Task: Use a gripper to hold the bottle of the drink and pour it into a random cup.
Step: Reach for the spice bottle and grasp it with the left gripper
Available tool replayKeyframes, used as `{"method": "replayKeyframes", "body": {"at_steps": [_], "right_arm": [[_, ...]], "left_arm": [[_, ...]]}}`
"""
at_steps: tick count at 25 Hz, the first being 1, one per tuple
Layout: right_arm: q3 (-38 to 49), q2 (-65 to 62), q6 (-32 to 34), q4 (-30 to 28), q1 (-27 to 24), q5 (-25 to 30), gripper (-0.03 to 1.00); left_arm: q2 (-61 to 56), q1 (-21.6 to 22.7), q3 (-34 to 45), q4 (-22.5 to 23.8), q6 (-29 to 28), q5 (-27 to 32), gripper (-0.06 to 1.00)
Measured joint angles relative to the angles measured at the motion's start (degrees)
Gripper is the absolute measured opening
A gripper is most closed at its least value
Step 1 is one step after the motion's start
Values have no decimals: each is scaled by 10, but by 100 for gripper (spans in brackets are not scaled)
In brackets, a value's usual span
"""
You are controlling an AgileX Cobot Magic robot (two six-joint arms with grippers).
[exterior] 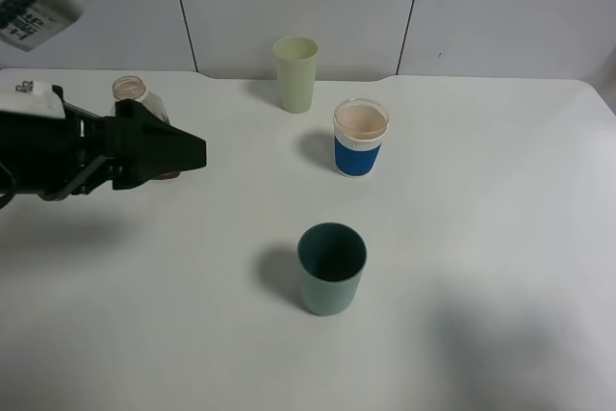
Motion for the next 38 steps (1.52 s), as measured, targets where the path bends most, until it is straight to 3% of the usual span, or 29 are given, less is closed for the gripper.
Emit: {"method": "replayKeyframes", "body": {"at_steps": [5,13,21,31,34,38], "right_arm": [[0,0,0,0,0,0,100],[0,0,0,0,0,0,100],[0,0,0,0,0,0,100],[0,0,0,0,0,0,100],[0,0,0,0,0,0,100],[0,0,0,0,0,0,100]], "left_arm": [[15,8,0,19,-2,-28,75],[16,93,35,137,-2,-64,75],[16,168,108,248,-2,-199,75],[18,329,172,340,-9,-336,75],[43,389,174,413,-44,-379,75],[121,480,174,551,-135,-468,75]]}}
